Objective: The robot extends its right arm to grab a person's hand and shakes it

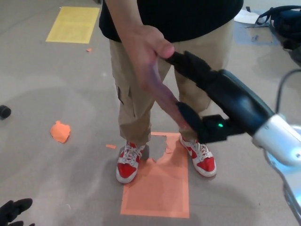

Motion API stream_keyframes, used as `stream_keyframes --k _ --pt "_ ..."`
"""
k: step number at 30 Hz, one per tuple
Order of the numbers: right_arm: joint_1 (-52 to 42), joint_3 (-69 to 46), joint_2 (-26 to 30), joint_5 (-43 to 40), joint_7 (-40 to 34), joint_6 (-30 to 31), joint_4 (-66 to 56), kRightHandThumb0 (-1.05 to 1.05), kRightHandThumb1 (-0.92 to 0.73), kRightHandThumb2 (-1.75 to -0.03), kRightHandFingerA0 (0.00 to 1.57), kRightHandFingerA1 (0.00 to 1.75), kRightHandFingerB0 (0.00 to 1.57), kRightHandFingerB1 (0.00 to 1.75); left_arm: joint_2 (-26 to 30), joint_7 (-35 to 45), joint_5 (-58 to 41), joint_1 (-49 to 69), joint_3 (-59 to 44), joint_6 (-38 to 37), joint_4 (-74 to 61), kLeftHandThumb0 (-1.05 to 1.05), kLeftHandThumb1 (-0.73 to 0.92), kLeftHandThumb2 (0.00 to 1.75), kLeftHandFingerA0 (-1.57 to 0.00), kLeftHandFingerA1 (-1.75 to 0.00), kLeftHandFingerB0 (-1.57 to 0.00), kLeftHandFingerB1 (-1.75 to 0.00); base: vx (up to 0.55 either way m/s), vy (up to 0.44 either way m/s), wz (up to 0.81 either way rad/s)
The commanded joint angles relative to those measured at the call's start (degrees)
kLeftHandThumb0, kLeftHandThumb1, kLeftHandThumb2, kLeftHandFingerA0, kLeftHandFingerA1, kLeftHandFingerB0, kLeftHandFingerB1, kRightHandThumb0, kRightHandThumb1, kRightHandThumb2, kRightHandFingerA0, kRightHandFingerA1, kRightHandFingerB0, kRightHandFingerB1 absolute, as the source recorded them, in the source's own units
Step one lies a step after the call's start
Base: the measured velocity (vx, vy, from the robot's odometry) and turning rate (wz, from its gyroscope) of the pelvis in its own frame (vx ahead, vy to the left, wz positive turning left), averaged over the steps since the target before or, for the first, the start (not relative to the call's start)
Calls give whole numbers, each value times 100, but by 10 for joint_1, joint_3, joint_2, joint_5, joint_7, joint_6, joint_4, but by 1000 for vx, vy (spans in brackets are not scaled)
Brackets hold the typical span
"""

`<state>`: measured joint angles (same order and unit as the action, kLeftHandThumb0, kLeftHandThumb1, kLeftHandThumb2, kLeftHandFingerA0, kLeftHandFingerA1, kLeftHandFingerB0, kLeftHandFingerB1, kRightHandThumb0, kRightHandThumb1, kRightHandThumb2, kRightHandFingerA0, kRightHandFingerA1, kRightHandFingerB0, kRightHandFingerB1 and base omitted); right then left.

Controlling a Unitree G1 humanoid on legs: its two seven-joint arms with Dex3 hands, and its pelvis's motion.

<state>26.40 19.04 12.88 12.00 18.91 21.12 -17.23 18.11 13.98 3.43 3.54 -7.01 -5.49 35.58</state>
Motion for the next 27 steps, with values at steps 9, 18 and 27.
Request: stream_keyframes --k 9,18,27 --pt "136 49 -54 51 -7 117 253 -96 -71 -111 0 16 0 16 19 -7 8 6 4 -24 -8 -68 92 70 -11 -27 -10 -27 0 0 0" --pt "191 72 -89 91 -65 92 431 -98 -67 -89 0 7 0 9 20 -12 9 -2 5 -22 -5 -68 74 106 -3 -35 -3 -34 0 0 0" --pt "215 81 -113 119 -119 75 526 -96 -85 -64 0 5 0 9 23 -21 13 23 4 -33 -23 -71 89 69 -11 -29 -14 -31 0 0 0"
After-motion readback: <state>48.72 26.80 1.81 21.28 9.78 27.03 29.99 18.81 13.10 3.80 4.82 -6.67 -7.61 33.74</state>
